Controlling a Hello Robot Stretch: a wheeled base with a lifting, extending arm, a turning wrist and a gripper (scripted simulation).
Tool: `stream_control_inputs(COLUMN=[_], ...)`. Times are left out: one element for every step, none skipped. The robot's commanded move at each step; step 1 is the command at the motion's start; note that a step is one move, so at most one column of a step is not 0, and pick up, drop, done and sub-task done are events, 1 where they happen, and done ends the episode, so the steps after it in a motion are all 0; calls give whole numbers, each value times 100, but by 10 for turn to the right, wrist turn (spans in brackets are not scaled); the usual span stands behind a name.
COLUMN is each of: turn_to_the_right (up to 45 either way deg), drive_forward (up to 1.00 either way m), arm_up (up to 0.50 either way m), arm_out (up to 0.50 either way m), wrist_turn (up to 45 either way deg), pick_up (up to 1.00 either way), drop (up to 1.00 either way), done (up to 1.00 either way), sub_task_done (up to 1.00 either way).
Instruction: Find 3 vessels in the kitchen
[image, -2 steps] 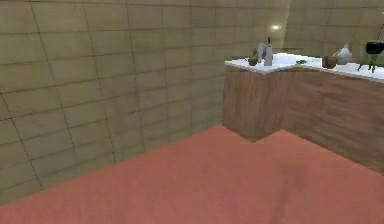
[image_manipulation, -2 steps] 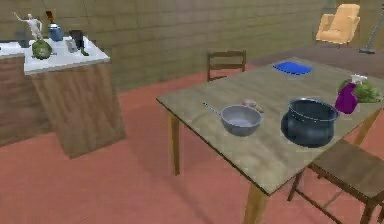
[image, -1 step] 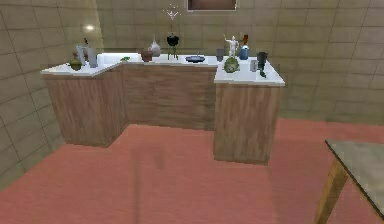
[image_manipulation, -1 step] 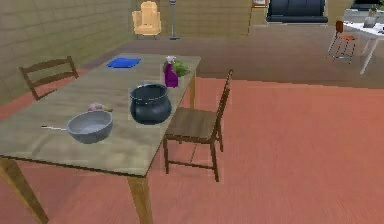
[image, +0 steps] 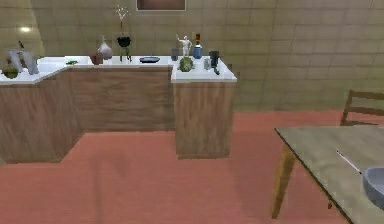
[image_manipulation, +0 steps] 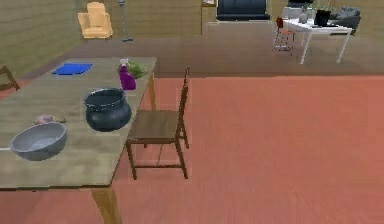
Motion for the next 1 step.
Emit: stream_control_inputs(turn_to_the_right=[0], drive_forward=[100], arm_up=[0], arm_out=[0], wrist_turn=[0], pick_up=[0], drop=[0], done=[0], sub_task_done=[0])
